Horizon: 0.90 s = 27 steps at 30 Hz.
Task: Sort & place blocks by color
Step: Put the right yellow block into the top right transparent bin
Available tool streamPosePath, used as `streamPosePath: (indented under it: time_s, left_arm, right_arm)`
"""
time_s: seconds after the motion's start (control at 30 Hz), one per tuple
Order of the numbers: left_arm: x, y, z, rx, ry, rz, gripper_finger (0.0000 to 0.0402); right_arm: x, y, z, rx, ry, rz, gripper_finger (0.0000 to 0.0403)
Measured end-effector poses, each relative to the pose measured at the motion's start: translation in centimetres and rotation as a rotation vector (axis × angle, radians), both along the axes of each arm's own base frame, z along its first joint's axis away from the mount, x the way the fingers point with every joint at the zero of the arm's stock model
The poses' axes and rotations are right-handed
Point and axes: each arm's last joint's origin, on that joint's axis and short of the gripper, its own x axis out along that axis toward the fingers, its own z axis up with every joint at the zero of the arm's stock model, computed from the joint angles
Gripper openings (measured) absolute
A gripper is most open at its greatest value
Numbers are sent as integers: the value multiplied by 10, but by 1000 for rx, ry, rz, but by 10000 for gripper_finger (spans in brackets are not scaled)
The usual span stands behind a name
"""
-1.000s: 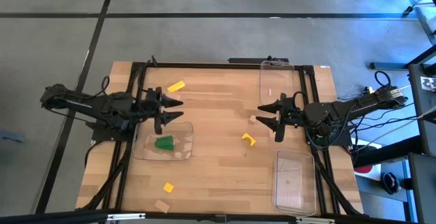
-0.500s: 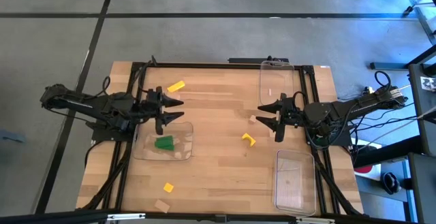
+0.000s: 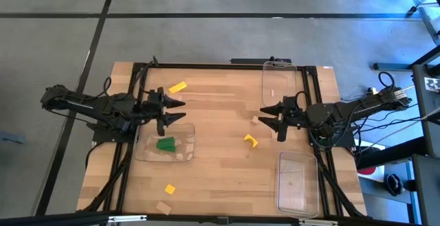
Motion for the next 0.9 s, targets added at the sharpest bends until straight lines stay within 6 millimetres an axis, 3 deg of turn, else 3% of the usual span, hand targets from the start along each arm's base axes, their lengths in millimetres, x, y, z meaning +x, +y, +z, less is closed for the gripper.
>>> streamPosePath:
  time_s: [0.1, 0.23, 0.53, 0.9]
  left_arm:
    - [0, 0, 0, 0, 0, 1, 214]
    - [0, 0, 0, 0, 0, 1, 214]
    - [0, 0, 0, -1, 0, 1, 214]
    - [0, 0, 0, -5, -1, 1, 214]
  right_arm:
    - [4, 1, -8, 97, 92, 46, 225]
    - [17, 8, -18, 206, 362, 82, 225]
    - [68, 20, -55, 166, 855, 49, 225]
    - [99, 9, -111, 205, 1072, -37, 225]
